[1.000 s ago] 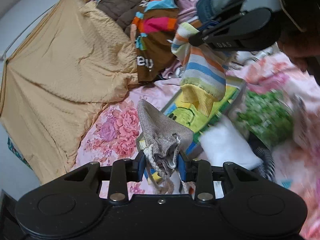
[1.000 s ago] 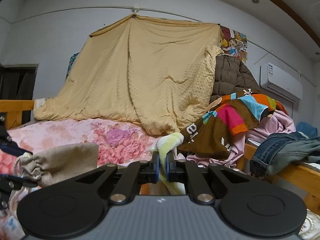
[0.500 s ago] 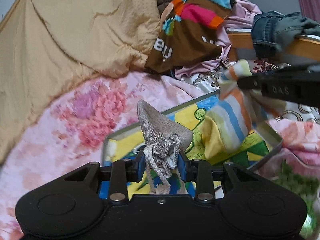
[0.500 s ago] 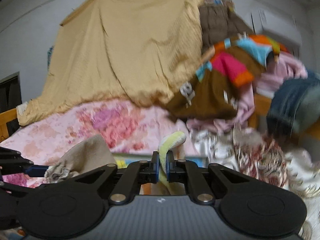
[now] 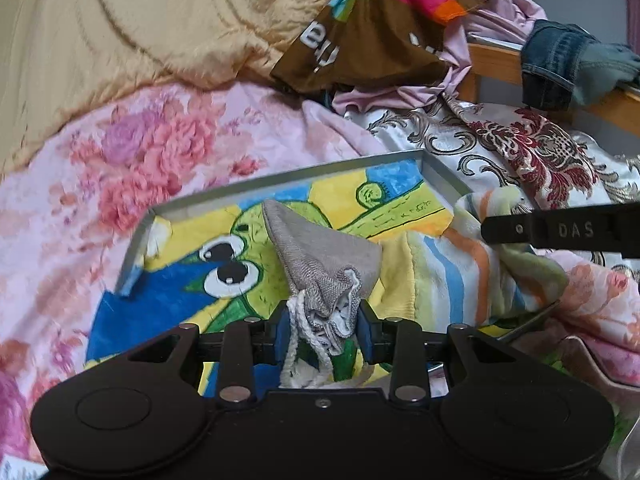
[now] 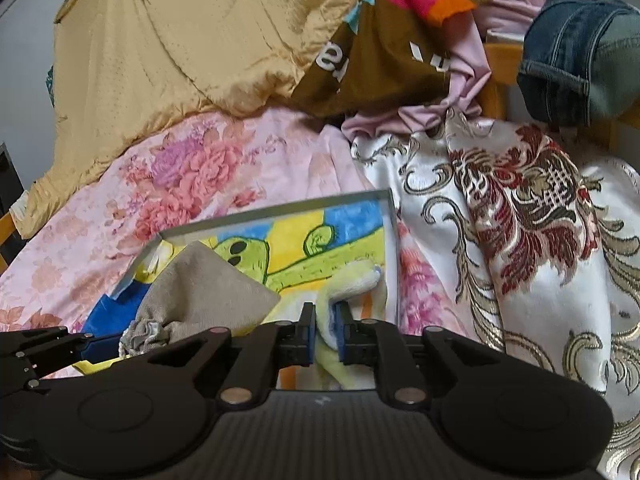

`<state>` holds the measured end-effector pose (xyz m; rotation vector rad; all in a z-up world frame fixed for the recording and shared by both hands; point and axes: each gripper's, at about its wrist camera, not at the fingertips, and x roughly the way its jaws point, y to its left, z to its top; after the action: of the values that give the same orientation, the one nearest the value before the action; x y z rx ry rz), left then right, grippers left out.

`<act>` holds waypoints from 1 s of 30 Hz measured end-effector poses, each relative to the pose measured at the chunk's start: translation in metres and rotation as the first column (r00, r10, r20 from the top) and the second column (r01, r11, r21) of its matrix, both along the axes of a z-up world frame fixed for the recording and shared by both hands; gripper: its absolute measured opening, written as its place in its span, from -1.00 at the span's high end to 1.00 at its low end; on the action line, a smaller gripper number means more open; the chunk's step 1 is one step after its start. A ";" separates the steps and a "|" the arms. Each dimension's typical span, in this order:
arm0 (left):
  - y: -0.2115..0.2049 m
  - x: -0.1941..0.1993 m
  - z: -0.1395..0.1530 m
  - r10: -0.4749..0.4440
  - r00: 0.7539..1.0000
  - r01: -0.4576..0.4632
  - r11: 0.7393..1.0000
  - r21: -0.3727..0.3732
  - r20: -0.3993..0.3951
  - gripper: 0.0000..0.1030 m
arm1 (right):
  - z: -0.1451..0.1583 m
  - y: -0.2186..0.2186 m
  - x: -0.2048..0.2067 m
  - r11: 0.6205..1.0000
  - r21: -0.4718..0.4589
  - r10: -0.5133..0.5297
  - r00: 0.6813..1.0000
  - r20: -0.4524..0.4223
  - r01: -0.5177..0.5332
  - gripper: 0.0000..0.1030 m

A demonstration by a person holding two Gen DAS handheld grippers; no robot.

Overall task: Organize soft objects
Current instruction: 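Carry the grey pouch and striped towel onto the cartoon picture tray and release, then move both grippers back toward the pile of soft items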

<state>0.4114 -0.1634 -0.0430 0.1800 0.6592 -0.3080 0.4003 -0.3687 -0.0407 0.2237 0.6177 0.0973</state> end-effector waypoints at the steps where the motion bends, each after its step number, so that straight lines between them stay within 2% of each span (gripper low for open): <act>1: 0.001 0.001 -0.001 0.010 1.000 -0.010 1.000 -0.012 -0.012 0.29 | 0.000 0.000 0.000 1.000 -0.002 0.002 1.000 -0.004 -0.002 0.69; 5: 0.006 0.003 -0.001 0.050 0.997 -0.053 0.997 -0.047 -0.056 0.23 | 0.000 0.001 -0.001 1.000 -0.019 0.016 1.000 -0.026 -0.017 0.55; 7: 0.009 0.003 0.001 0.067 0.995 -0.071 0.996 -0.060 -0.069 0.16 | 0.001 0.002 -0.002 0.999 -0.027 0.017 0.999 -0.029 -0.017 0.31; 8: 0.011 0.001 0.001 0.074 0.995 -0.079 0.995 -0.065 -0.071 0.12 | 0.002 0.002 -0.004 0.999 -0.036 0.018 0.999 -0.030 -0.019 0.27; 14: 0.014 -0.017 0.015 0.092 0.995 -0.094 0.993 -0.070 -0.032 -0.38 | 0.012 -0.001 -0.020 0.998 -0.064 0.015 1.000 0.005 -0.014 -0.25; 15: 0.016 -0.021 0.018 0.098 0.995 -0.099 0.992 -0.077 -0.020 -0.45 | 0.014 -0.002 -0.026 0.997 -0.070 0.015 1.000 0.019 -0.014 -0.35; 20: 0.028 -0.054 0.038 0.133 0.990 -0.126 0.982 -0.143 0.040 -0.68 | 0.028 -0.002 -0.054 0.993 -0.115 0.010 0.994 0.107 0.003 -0.49; 25: 0.042 -0.092 0.061 0.169 0.979 -0.143 0.967 -0.210 0.113 -0.93 | 0.044 -0.001 -0.093 0.994 -0.106 -0.004 0.974 0.225 0.029 -0.83; 30: 0.052 -0.130 0.079 0.181 0.969 -0.134 0.956 -0.260 0.166 -0.98 | 0.060 0.004 -0.132 0.993 -0.104 -0.016 0.941 0.338 0.055 -0.99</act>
<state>0.2819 -0.1110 0.0357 -0.0821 0.4395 -0.2126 0.2685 -0.3647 0.0196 0.1049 0.2758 0.0637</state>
